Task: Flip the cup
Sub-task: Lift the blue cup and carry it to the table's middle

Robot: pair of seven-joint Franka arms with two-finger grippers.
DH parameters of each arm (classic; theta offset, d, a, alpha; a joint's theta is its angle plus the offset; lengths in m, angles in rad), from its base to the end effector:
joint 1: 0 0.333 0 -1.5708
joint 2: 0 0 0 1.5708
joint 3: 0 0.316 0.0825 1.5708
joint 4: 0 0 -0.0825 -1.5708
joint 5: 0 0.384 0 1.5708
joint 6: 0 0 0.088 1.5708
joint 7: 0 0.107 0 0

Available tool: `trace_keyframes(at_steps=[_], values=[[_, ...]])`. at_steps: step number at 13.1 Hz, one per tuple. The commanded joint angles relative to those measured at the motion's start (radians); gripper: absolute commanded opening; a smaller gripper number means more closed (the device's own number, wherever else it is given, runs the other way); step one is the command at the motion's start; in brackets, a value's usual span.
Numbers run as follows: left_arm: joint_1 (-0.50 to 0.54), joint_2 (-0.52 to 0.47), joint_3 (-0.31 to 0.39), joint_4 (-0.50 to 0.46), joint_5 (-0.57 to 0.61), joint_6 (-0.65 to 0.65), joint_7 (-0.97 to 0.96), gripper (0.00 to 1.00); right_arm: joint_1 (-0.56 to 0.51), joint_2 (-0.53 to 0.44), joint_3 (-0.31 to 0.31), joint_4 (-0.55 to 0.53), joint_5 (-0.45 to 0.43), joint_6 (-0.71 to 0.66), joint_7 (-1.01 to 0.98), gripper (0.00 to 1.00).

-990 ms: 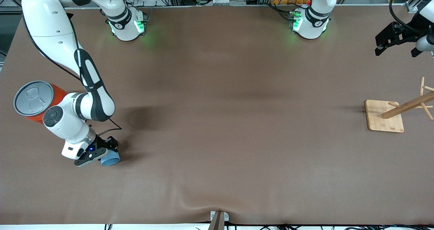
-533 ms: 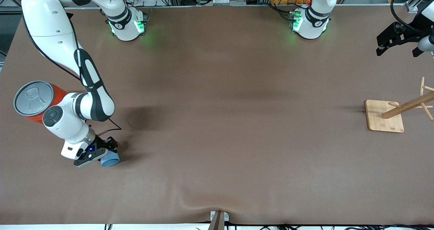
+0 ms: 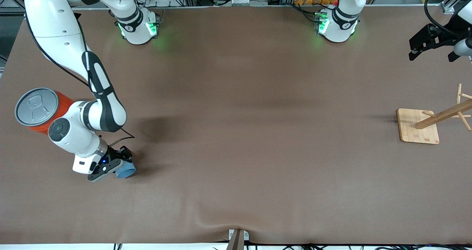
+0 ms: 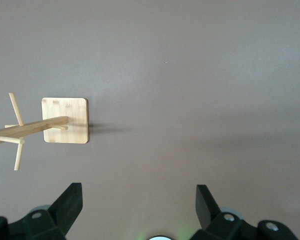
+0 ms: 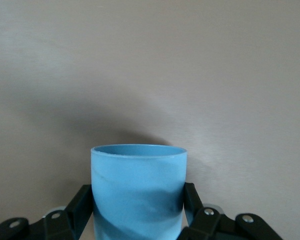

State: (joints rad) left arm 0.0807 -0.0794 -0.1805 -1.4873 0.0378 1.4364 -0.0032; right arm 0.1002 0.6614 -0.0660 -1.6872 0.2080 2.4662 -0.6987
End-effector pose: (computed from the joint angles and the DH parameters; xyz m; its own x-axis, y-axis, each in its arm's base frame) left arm 0.5116 -0.0516 0.6932 0.9955 -0.0912 0.0275 -0.0897 -0.9946 -0.0514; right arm 0.6901 0.0285 0.2259 0.8188 0.5527 0.1555 0.5607 -0.8279 -0.0098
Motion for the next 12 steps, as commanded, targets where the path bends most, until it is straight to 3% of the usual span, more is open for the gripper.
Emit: trace_keyframes(at_steps=[1, 4, 5, 6, 7, 12], values=[[0.011, -0.013, -0.007, -0.001, -0.006, -0.011, 0.022, 1.00, 0.009, -0.052, 0.005, 0.061, 0.007, -0.201, -0.050, 0.24], [0.010, -0.013, -0.007, -0.001, -0.004, -0.010, 0.038, 1.00, 0.065, -0.140, 0.005, 0.063, 0.007, -0.352, -0.172, 0.21], [0.010, -0.014, -0.007, -0.001, -0.003, -0.010, 0.038, 1.00, 0.090, -0.160, 0.006, 0.063, 0.007, -0.380, -0.214, 0.08], [0.010, -0.014, -0.007, -0.001, -0.003, -0.010, 0.038, 1.00, 0.116, -0.173, 0.009, 0.063, 0.011, -0.398, -0.257, 0.01], [0.010, -0.014, -0.007, -0.001, -0.003, -0.010, 0.038, 1.00, 0.139, -0.181, 0.021, 0.063, 0.014, -0.411, -0.289, 0.01], [0.002, -0.011, -0.013, 0.002, -0.010, -0.007, 0.038, 1.00, 0.165, -0.178, 0.207, 0.066, 0.037, -0.357, -0.302, 0.00]])
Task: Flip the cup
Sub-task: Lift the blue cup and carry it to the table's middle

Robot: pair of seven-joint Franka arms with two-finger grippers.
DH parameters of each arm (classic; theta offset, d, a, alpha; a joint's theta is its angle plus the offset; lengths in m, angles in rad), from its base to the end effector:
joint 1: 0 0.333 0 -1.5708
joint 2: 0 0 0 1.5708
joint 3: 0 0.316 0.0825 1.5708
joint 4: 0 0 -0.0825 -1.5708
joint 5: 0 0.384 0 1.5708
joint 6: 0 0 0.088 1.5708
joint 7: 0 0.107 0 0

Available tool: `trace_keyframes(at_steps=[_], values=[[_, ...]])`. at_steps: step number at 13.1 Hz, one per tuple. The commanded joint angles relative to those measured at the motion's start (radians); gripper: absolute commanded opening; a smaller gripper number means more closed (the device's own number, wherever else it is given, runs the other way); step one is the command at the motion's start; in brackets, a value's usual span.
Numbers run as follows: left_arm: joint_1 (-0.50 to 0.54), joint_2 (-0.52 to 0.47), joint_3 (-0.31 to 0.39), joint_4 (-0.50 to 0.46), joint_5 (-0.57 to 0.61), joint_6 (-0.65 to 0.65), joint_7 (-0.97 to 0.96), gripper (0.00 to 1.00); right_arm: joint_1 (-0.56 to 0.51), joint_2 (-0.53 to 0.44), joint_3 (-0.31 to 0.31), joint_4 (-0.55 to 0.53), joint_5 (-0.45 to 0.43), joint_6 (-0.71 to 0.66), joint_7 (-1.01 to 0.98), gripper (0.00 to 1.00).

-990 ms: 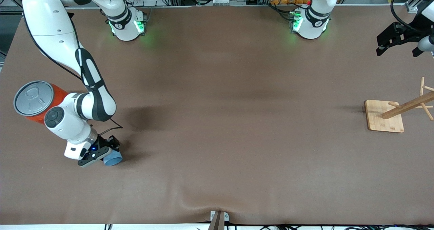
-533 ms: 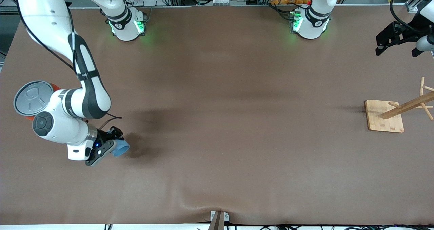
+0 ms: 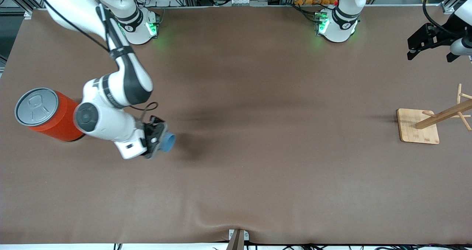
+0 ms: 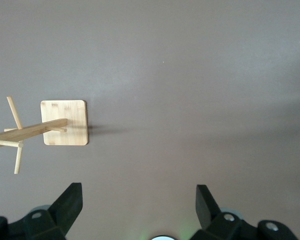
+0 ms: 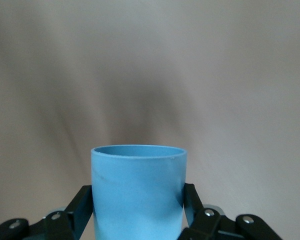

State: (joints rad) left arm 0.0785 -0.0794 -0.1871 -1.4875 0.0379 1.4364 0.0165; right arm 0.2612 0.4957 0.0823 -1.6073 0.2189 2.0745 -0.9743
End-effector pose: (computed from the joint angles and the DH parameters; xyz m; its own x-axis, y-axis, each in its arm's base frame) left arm 0.5111 -0.0563 0.6931 0.9925 -0.1195 0.0262 -0.1180 -0.9916 -0.0526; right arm 0.6400 0.2333 0.3409 0.3701 0.9145 0.1633 0.9246 -0.3455 -0.1606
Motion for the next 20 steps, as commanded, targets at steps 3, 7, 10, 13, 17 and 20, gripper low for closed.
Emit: trace_keyframes(at_steps=[3, 7, 10, 13, 17, 20], values=[[0.004, -0.008, -0.008, 0.004, -0.012, -0.002, 0.019, 1.00, 0.065, 0.004, 0.108, -0.016, 0.027, 0.087, -0.030, 0.00], [0.009, -0.010, -0.009, 0.004, -0.006, -0.004, 0.042, 1.00, 0.211, 0.038, 0.111, -0.023, 0.027, 0.224, -0.029, 0.00], [0.012, -0.016, -0.003, 0.004, -0.001, -0.004, 0.048, 1.00, 0.271, 0.081, 0.111, -0.023, 0.025, 0.324, -0.023, 0.00], [0.014, -0.017, -0.002, 0.012, -0.001, -0.007, 0.046, 1.00, 0.299, 0.145, 0.110, -0.025, 0.023, 0.435, -0.030, 0.00], [0.014, -0.017, 0.000, 0.023, -0.006, -0.033, 0.051, 1.00, 0.314, 0.182, 0.108, -0.039, 0.013, 0.506, -0.034, 0.00], [0.014, -0.016, 0.001, 0.024, -0.010, -0.031, 0.046, 1.00, 0.311, 0.204, 0.108, -0.049, 0.011, 0.535, -0.082, 0.00]])
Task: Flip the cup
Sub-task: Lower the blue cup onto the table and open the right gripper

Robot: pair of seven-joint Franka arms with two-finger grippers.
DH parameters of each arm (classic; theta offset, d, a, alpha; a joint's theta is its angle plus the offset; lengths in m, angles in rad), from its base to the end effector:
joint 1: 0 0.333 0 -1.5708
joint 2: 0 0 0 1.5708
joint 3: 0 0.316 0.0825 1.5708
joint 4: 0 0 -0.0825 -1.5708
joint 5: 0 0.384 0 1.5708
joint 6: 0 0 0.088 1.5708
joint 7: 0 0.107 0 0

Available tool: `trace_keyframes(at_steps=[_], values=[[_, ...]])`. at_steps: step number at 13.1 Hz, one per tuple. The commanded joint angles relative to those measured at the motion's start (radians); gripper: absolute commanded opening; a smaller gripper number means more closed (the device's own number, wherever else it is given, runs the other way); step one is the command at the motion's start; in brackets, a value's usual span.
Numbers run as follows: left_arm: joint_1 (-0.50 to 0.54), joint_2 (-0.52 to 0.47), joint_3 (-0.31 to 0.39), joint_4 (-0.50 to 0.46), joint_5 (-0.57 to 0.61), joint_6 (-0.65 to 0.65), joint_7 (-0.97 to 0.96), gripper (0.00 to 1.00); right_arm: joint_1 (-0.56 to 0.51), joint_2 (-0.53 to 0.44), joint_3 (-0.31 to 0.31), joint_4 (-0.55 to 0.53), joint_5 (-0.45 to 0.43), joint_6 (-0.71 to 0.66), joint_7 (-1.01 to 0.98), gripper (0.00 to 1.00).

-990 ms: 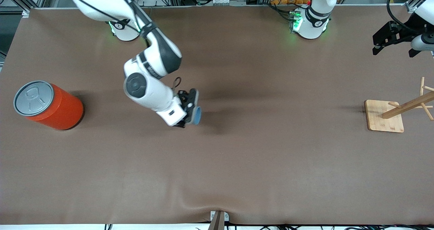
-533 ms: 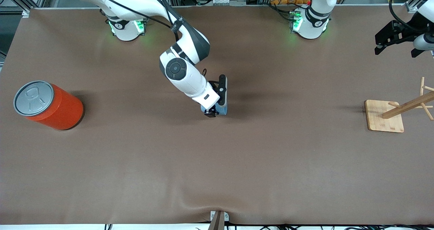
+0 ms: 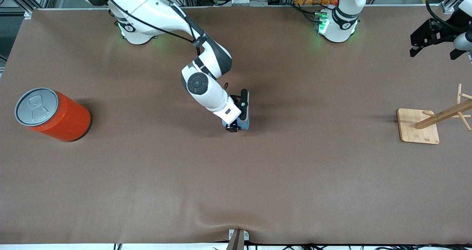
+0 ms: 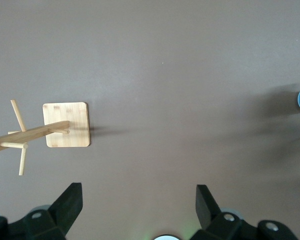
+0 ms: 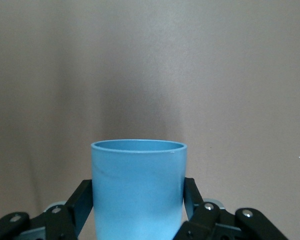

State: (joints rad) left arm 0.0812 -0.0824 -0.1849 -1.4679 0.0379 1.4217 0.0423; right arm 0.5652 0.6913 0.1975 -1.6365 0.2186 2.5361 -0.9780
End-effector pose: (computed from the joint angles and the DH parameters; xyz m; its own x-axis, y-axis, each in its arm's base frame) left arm 0.5079 -0.0536 0.7022 0.9897 -0.1397 0.0327 -0.1378 -0.9890 -0.0538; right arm 0.5285 0.4739 0.2407 0.0538 0.9419 0.3316 0.9985 -0.0540 -0.0088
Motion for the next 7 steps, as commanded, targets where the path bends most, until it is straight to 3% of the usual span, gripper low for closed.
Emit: trace_keyframes(at_steps=[1, 2, 3, 4, 5, 7], values=[[0.009, -0.005, -0.002, 0.004, -0.012, -0.015, 0.021, 1.00, 0.004, 0.011, -0.007, -0.035, 0.011, 0.093, -0.086, 0.00], [0.005, 0.003, -0.005, 0.006, -0.010, -0.009, 0.019, 1.00, 0.007, 0.011, -0.007, -0.051, 0.011, 0.120, -0.091, 0.00], [-0.001, 0.004, -0.007, 0.006, -0.006, -0.001, 0.019, 1.00, 0.008, 0.011, -0.007, -0.060, 0.011, 0.130, -0.096, 0.10], [-0.001, 0.007, -0.008, 0.006, -0.007, 0.003, 0.019, 1.00, 0.009, 0.011, -0.007, -0.062, 0.011, 0.128, -0.099, 0.40], [-0.001, 0.012, -0.008, 0.006, -0.007, 0.005, 0.019, 1.00, 0.005, 0.011, -0.007, -0.062, 0.011, 0.128, -0.106, 0.99], [-0.003, 0.013, -0.010, 0.006, -0.009, 0.011, 0.019, 1.00, 0.008, 0.008, -0.007, -0.059, 0.011, 0.121, -0.100, 1.00]])
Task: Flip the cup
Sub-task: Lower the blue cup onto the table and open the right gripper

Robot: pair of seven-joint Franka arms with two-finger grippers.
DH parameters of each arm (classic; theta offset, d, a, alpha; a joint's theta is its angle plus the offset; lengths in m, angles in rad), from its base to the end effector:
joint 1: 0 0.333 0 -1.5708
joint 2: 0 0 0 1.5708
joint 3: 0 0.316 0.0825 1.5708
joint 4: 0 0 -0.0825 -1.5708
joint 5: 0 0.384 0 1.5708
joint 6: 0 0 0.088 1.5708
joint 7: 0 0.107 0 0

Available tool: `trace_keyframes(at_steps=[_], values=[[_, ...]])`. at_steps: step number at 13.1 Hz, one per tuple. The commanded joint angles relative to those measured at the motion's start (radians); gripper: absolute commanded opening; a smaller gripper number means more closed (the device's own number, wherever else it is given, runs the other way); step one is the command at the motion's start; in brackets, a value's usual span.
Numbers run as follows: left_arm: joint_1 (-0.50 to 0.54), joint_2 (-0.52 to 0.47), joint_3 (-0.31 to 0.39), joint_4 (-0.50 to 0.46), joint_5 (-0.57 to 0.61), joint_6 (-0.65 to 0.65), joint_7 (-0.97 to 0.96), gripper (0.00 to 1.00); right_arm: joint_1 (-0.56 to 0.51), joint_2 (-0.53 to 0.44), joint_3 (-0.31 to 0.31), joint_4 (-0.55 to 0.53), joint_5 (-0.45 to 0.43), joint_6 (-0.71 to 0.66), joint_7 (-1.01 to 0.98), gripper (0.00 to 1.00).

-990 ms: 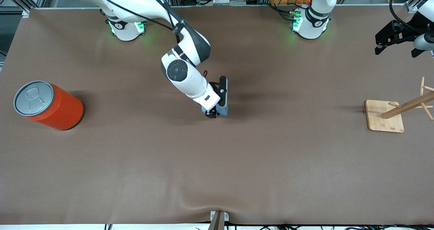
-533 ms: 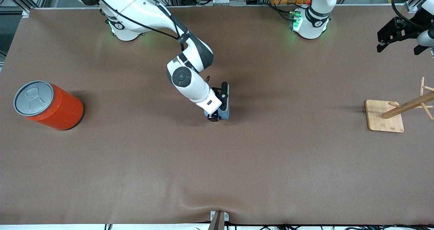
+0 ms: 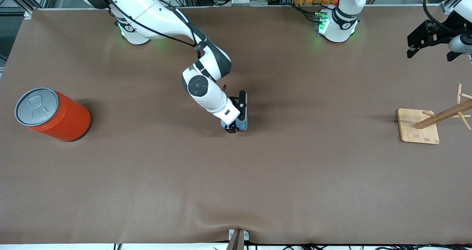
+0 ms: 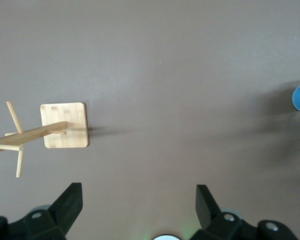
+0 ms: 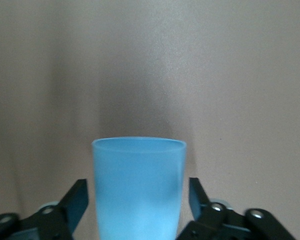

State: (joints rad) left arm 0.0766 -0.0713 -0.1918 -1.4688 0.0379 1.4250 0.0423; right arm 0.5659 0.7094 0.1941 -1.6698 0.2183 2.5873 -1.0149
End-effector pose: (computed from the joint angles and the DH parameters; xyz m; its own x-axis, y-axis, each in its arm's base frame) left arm 0.5117 -0.0594 0.6965 0.9882 -0.1512 0.0242 -0.1498 -0.9873 -0.0520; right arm 0.5239 0.4678 0.2185 0.0270 0.9454 0.3248 0.9995 -0.0308 0.0065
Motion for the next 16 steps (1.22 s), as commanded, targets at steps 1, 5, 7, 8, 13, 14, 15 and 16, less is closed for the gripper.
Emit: trace_keyframes(at_steps=[1, 5, 7, 8, 13, 14, 15, 16], values=[[0.000, 0.001, -0.005, 0.007, -0.012, 0.008, 0.019, 1.00, 0.011, -0.013, -0.004, -0.025, 0.013, 0.065, -0.054, 1.00], [0.000, -0.001, -0.005, 0.005, -0.015, 0.008, 0.019, 1.00, 0.003, -0.027, -0.001, -0.016, 0.021, -0.010, 0.030, 1.00], [0.000, -0.001, -0.005, 0.004, -0.015, 0.006, 0.021, 1.00, 0.000, -0.048, -0.001, -0.016, 0.023, -0.029, 0.076, 1.00], [0.000, -0.001, -0.006, 0.004, -0.015, 0.006, 0.021, 1.00, -0.004, -0.051, -0.001, -0.016, 0.023, -0.041, 0.084, 1.00], [0.002, 0.001, -0.006, 0.004, -0.007, 0.006, 0.021, 1.00, -0.006, -0.106, -0.002, -0.015, 0.024, -0.134, 0.223, 1.00], [0.003, 0.001, -0.006, 0.004, -0.006, 0.006, 0.021, 1.00, -0.007, -0.123, -0.004, -0.015, 0.023, -0.154, 0.234, 1.00], [0.002, 0.001, -0.005, 0.004, -0.006, 0.006, 0.021, 1.00, -0.014, -0.137, -0.007, -0.011, 0.023, -0.186, 0.240, 1.00], [0.002, 0.001, -0.005, 0.004, -0.006, 0.006, 0.021, 1.00, -0.033, -0.146, -0.008, 0.004, 0.023, -0.225, 0.243, 1.00]])
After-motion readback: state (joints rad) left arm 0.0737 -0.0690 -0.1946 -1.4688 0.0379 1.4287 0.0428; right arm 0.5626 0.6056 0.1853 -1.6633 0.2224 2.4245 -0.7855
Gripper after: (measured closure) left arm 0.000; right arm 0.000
